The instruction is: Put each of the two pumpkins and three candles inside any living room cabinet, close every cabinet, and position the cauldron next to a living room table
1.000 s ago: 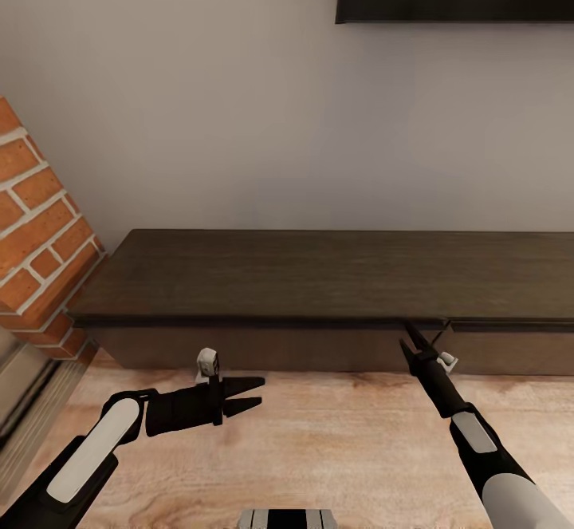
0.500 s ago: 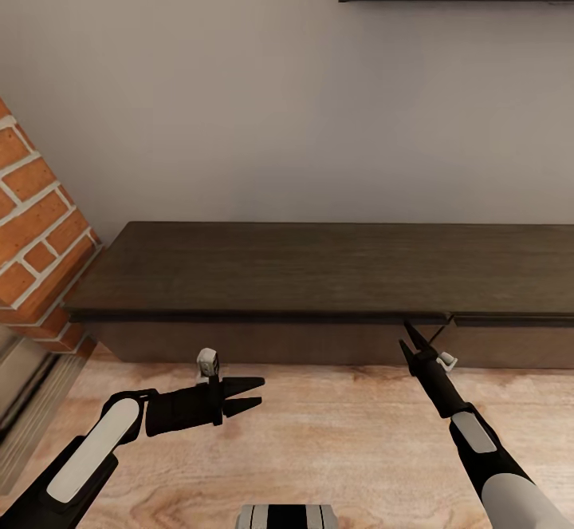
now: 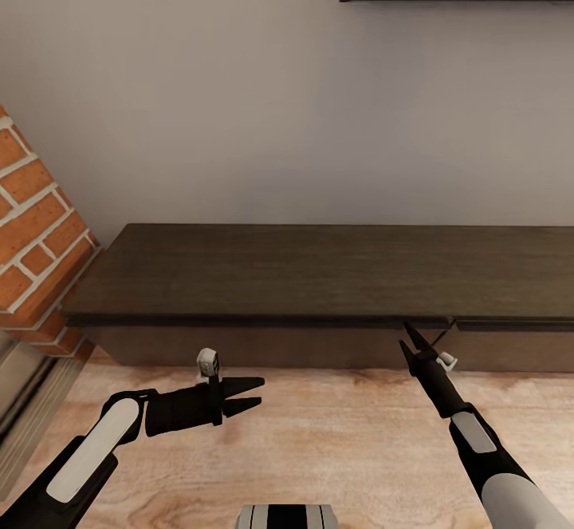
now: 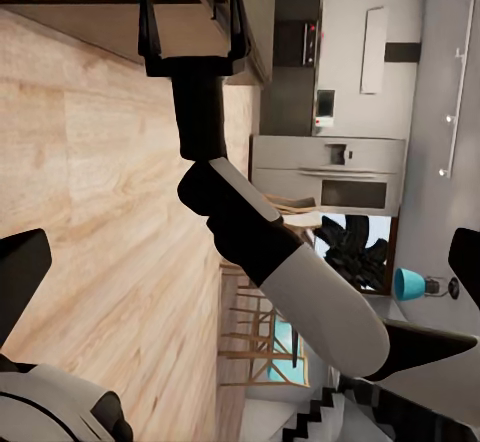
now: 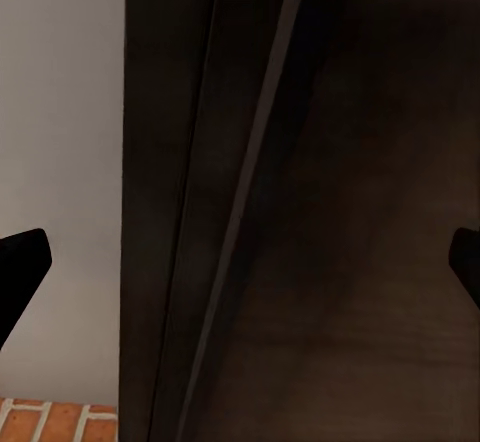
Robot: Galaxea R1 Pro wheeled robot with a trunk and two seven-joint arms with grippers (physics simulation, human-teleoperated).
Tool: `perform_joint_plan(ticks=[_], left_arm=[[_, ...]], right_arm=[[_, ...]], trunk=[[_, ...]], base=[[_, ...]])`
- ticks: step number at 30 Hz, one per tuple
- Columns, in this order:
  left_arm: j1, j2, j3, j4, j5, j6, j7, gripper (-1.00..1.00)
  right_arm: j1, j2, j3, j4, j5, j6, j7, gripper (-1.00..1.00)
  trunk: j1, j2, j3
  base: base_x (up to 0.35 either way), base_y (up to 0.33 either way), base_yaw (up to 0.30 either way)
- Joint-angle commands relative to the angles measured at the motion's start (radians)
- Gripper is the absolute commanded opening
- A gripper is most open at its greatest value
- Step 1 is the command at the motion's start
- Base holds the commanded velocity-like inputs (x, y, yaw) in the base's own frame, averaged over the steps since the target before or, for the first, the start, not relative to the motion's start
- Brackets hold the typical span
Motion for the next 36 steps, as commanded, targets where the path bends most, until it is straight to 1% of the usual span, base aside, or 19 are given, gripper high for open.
perform_joint_plan(ticks=[1, 6, 14, 31, 32, 36], left_arm=[[-0.001, 0.001, -0.001, 0.0, -0.005, 0.001, -0.007, 1.0], [-0.001, 0.001, -0.001, 0.0, -0.005, 0.001, -0.007, 1.0], [-0.001, 0.001, -0.001, 0.0, -0.005, 0.001, -0.007, 1.0], [-0.001, 0.001, -0.001, 0.0, -0.005, 0.001, -0.007, 1.0], [-0.001, 0.001, -0.001, 0.0, -0.005, 0.001, -0.007, 1.0], [-0.001, 0.001, -0.001, 0.0, -0.005, 0.001, -0.007, 1.0]], right_arm=[[-0.001, 0.0, -0.001, 0.001, -0.007, 0.009, 0.002, 1.0], [-0.001, -0.001, -0.002, 0.001, -0.007, 0.009, 0.002, 1.0], [-0.001, -0.001, -0.002, 0.001, -0.007, 0.009, 0.002, 1.0], [-0.001, -0.001, -0.002, 0.001, -0.007, 0.008, 0.002, 1.0], [-0.001, -0.001, -0.002, 0.001, -0.007, 0.007, 0.002, -1.0], [-0.001, -0.001, -0.002, 0.001, -0.006, 0.007, 0.002, -1.0]], trunk=[[0.0, 0.0, -0.001], [0.0, 0.0, -0.001], [0.0, 0.0, -0.001], [0.0, 0.0, -0.001], [0.0, 0.0, -0.001], [0.0, 0.0, -0.001]], base=[[0.015, 0.0, 0.0], [0.009, 0.0, 0.0], [0.094, 0.0, 0.0], [0.003, 0.0, 0.0], [0.0, 0.0, 0.0], [0.0, 0.0, 0.0]])
